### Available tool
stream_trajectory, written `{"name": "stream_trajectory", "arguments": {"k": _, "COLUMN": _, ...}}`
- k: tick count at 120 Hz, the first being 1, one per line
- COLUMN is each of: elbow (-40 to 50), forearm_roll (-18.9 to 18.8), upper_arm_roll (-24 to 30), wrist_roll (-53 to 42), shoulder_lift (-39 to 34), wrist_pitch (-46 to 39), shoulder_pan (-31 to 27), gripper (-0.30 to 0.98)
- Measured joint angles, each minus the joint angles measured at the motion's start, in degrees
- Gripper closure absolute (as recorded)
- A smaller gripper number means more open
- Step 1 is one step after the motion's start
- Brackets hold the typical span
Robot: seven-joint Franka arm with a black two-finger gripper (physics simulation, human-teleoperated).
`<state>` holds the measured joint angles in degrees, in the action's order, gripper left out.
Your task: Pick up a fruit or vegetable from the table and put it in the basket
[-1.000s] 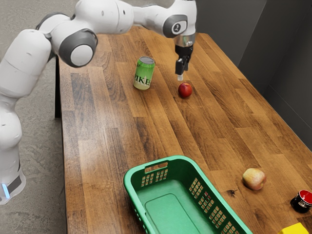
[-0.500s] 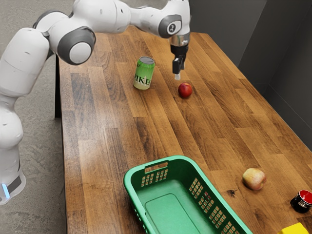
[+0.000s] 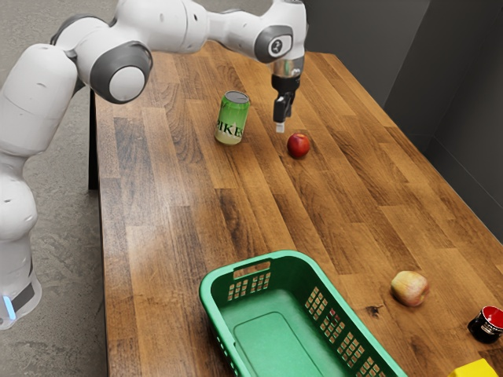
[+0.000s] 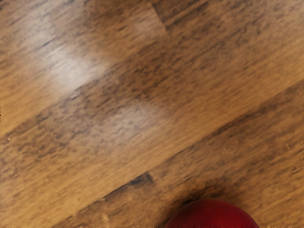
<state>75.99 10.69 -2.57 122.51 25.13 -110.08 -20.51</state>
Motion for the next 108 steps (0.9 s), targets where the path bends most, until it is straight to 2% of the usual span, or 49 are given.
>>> {"name": "stream_trajectory", "arguments": {"k": 69, "elbow": -1.99, "forearm_roll": -0.21, "upper_arm_roll": 0.29, "wrist_roll": -0.43, "shoulder_lift": 2.71, "wrist_pitch": -2.60, "shoulder_pan": 0.62, "gripper": 0.00}}
{"name": "stream_trajectory", "arguments": {"k": 108, "elbow": -3.94, "forearm_roll": -2.06, "upper_arm_roll": 0.92, "wrist_roll": -2.28, "shoulder_lift": 3.99, "wrist_pitch": -4.89, "shoulder_pan": 0.12, "gripper": 0.00}}
